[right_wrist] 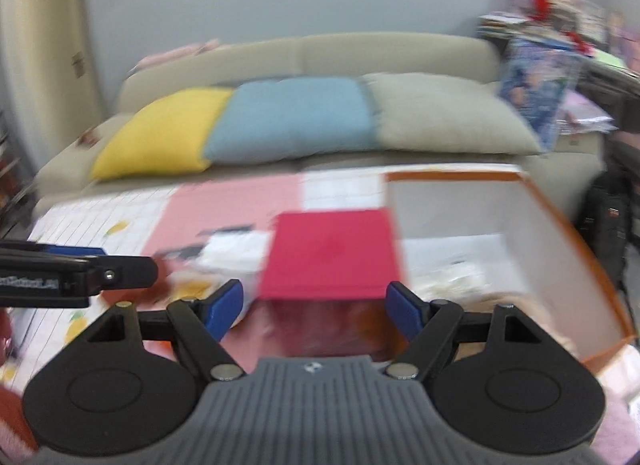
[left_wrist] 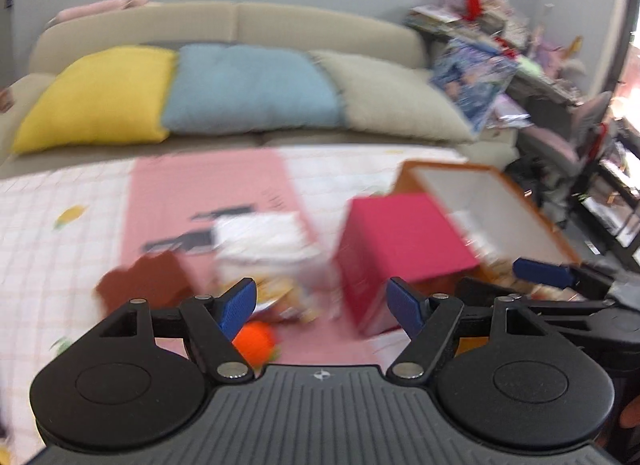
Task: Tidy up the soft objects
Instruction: 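Move both tools back over the remaining soft items, then grasp the pink cloth with the left tool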
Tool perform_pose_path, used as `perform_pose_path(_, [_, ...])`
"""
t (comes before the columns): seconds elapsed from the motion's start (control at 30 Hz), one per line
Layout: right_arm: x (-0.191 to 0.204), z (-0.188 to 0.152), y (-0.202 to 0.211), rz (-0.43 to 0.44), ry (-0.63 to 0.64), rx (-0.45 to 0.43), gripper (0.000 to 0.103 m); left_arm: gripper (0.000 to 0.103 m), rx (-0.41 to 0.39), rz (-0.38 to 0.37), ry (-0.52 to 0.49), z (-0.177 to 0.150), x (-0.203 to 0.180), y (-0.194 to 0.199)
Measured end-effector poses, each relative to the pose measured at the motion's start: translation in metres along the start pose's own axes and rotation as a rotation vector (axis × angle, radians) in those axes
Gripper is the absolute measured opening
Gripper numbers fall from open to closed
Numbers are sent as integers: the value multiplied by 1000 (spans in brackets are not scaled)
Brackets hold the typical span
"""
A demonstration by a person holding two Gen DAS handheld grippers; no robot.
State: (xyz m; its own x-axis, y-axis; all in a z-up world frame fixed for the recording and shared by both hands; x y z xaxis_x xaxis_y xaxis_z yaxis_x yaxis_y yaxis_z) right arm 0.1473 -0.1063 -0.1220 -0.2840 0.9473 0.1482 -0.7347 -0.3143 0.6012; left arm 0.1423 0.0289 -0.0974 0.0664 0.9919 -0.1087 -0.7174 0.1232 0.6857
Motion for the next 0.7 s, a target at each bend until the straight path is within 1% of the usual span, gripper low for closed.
perform_pose_path(0.07, [18, -9, -9, 13, 50, 31, 74, 86, 13, 20, 6, -11, 17, 1])
perform_pose_path(0.17, [39, -20, -23, 39, 110, 71, 72, 86, 30, 51, -6, -25, 35, 0])
perform_pose_path(0.27, [50, -30, -37, 58, 158, 116, 67, 86, 33, 91, -40, -36, 46, -2])
perform_pose_path(0.33, [54, -36, -45, 59, 184, 142, 64, 86, 23, 101, -76, -42, 51, -5])
perform_pose_path(0.4, [59, -41, -50, 59, 207, 151, 64, 86, 17, 97, -147, -46, 50, -11])
perform_pose_path(0.57, [66, -47, -62, 78, 245, 175, 61, 87, 14, 70, -362, -63, 48, -32])
perform_pose_path(0.7, [73, -52, -72, 103, 263, 200, 61, 89, 34, 41, -480, -67, 48, -54])
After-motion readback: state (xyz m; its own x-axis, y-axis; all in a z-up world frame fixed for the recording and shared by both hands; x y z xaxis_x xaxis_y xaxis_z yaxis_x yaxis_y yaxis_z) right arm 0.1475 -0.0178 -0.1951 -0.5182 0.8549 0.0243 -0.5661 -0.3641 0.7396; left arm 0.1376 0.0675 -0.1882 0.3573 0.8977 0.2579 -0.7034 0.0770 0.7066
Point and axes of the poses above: each gripper's, at about its wrist camera, not at the fingertips, and y roughly against the way its jaws point, x to its left, z to its top, the point moved 9 cm from there along -y, roughly the way its jaws point, and after that the axes turned 4 degrees about z, right-handed, at the moved point
